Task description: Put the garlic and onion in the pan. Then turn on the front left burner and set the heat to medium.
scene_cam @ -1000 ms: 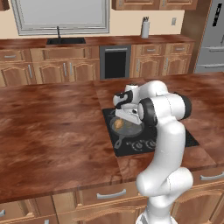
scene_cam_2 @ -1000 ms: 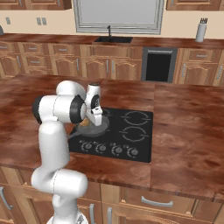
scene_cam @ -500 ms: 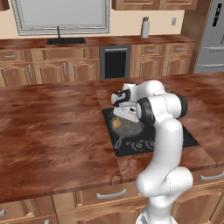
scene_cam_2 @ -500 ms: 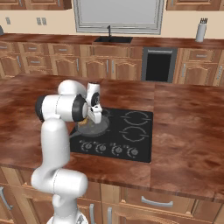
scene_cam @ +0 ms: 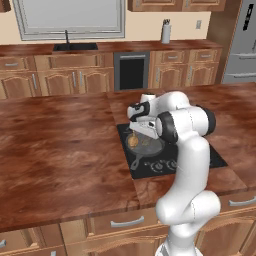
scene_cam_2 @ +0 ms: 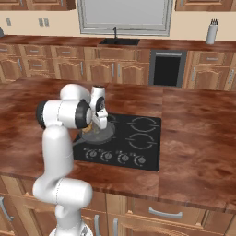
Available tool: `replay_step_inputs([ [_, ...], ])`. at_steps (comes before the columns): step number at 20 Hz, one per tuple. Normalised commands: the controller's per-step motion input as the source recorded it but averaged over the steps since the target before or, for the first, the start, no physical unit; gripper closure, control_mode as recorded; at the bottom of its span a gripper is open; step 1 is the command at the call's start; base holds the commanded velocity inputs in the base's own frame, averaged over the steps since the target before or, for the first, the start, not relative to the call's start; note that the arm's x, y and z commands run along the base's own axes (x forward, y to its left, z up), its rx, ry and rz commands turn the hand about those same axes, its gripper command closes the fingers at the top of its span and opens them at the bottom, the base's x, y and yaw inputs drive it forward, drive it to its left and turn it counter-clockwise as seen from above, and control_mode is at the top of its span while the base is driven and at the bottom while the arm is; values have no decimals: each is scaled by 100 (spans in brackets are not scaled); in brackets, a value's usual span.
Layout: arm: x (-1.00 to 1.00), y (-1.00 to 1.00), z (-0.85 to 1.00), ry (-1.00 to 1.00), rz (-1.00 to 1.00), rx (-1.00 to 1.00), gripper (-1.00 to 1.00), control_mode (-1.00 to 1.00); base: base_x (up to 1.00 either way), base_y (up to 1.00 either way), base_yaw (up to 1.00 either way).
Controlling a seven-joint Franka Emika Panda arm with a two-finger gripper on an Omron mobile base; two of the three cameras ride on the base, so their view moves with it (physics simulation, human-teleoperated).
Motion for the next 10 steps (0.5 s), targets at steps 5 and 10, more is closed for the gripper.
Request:
replay_step_inputs([
  [5, -14, 0, 9, -19, 0, 0, -100, -100, 0, 0, 0],
  [10, -29, 0, 22, -17, 0, 0, -100, -100, 0, 0, 0],
])
